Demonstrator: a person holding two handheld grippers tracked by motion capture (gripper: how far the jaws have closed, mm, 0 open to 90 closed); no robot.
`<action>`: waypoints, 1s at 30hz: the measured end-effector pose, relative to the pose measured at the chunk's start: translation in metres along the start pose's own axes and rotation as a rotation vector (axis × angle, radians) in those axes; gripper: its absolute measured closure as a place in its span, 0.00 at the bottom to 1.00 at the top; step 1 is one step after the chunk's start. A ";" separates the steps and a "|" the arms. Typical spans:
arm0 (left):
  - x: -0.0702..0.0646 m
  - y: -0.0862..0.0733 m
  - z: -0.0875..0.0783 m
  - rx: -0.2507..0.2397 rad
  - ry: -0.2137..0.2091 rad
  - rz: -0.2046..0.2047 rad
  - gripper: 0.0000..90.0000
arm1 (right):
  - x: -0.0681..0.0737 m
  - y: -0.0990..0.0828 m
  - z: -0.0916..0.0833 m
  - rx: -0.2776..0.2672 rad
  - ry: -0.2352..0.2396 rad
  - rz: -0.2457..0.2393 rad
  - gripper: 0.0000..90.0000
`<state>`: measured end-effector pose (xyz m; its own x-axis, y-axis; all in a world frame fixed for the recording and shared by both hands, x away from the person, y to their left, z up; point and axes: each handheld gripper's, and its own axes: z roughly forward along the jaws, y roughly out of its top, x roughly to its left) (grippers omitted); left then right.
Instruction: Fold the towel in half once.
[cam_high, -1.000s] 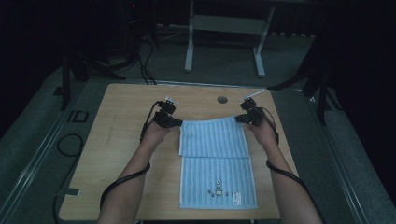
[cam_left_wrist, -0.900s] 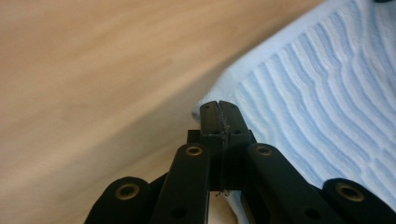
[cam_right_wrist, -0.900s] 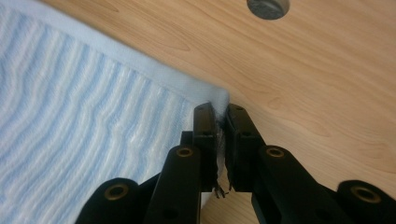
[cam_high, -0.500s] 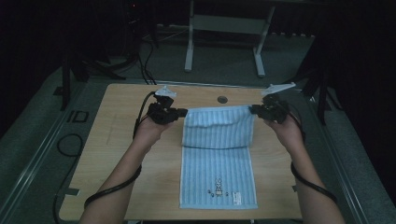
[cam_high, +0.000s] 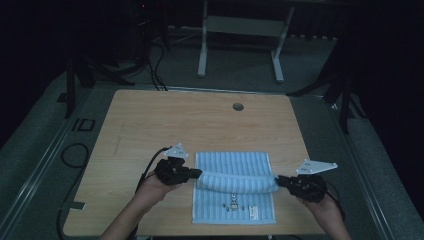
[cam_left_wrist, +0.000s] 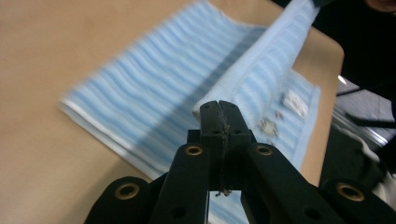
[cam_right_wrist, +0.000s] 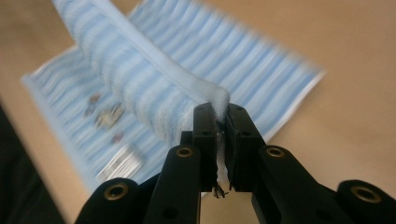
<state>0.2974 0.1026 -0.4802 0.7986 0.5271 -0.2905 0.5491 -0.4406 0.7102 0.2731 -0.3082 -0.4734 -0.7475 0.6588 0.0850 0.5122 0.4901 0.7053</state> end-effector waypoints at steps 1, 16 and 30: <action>0.004 -0.004 0.006 0.010 -0.001 -0.019 1.00 | 0.001 -0.007 0.006 0.005 0.005 0.009 0.93; -0.022 -0.032 -0.019 0.046 -0.188 0.055 0.77 | 0.035 -0.023 -0.032 -0.085 0.207 -0.015 0.73; -0.018 -0.038 0.025 0.143 -0.081 0.002 0.54 | 0.017 -0.041 0.005 0.031 0.119 0.076 0.63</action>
<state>0.2686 0.0912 -0.5181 0.8140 0.4679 -0.3443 0.5723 -0.5438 0.6138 0.2419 -0.3144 -0.5050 -0.7499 0.6235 0.2211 0.5806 0.4601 0.6717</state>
